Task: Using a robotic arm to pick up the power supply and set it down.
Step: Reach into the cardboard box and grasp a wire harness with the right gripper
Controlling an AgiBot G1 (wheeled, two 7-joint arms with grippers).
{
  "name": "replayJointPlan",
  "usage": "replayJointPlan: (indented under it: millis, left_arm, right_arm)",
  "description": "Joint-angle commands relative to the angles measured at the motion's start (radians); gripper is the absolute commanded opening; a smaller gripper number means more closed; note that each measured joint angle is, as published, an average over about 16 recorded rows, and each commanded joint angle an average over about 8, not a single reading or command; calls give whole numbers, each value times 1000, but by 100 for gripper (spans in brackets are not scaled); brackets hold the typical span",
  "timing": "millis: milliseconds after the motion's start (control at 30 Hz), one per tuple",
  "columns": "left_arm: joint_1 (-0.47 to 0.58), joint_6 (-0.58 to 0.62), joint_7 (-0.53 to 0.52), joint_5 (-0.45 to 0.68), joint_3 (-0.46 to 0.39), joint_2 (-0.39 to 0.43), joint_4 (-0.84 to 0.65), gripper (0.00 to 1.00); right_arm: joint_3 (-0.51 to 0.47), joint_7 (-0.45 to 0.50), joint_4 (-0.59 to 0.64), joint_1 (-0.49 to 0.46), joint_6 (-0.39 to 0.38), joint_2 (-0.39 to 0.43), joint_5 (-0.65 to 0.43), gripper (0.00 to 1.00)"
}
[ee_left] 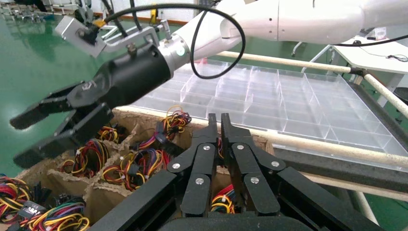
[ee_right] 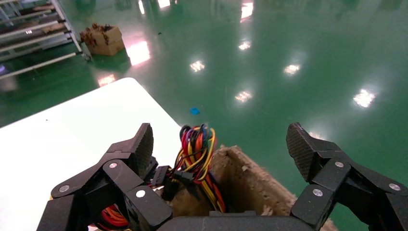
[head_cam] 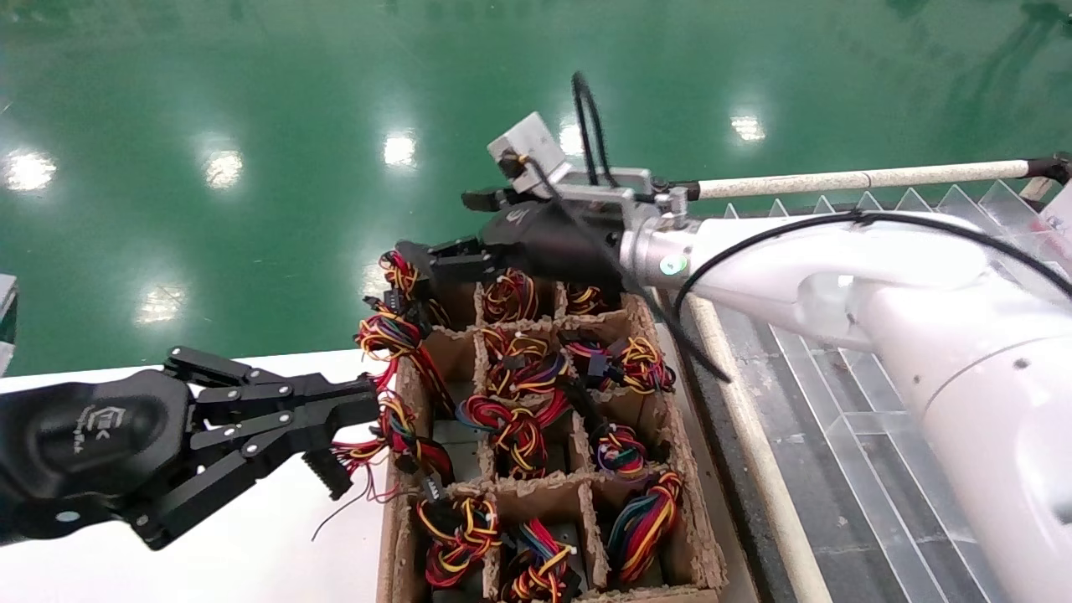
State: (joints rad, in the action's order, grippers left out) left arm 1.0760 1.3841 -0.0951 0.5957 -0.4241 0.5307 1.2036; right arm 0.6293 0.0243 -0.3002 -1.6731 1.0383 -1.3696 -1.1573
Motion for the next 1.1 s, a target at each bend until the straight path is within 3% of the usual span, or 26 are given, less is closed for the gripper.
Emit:
replayJointPlan:
  millis: [33, 100, 167, 333, 433, 767, 1100]
  left_arm:
    - [0, 0, 0, 0, 0, 0, 0, 0]
    - [0, 0, 0, 0, 0, 0, 0, 0]
    - [0, 0, 0, 0, 0, 0, 0, 0]
    - [0, 0, 0, 0, 0, 0, 0, 0]
    - [0, 0, 0, 0, 0, 0, 0, 0]
    - [0, 0, 0, 0, 0, 0, 0, 0]
    - [0, 0, 0, 0, 0, 0, 0, 0]
  right_arm:
    - [18, 8, -20, 9, -30, -5, 7, 99]
    - [56, 32, -58, 22, -66, -6, 22, 93]
    - [100, 59, -97, 35, -105, -7, 39, 77]
    - [217, 122, -178, 63, -208, -7, 88, 18]
    - [282, 155, -211, 73, -267, -6, 121, 0]
    - [447, 220, -271, 74, -421, -5, 237, 0]
    - [560, 231, -295, 56, -497, -4, 331, 0]
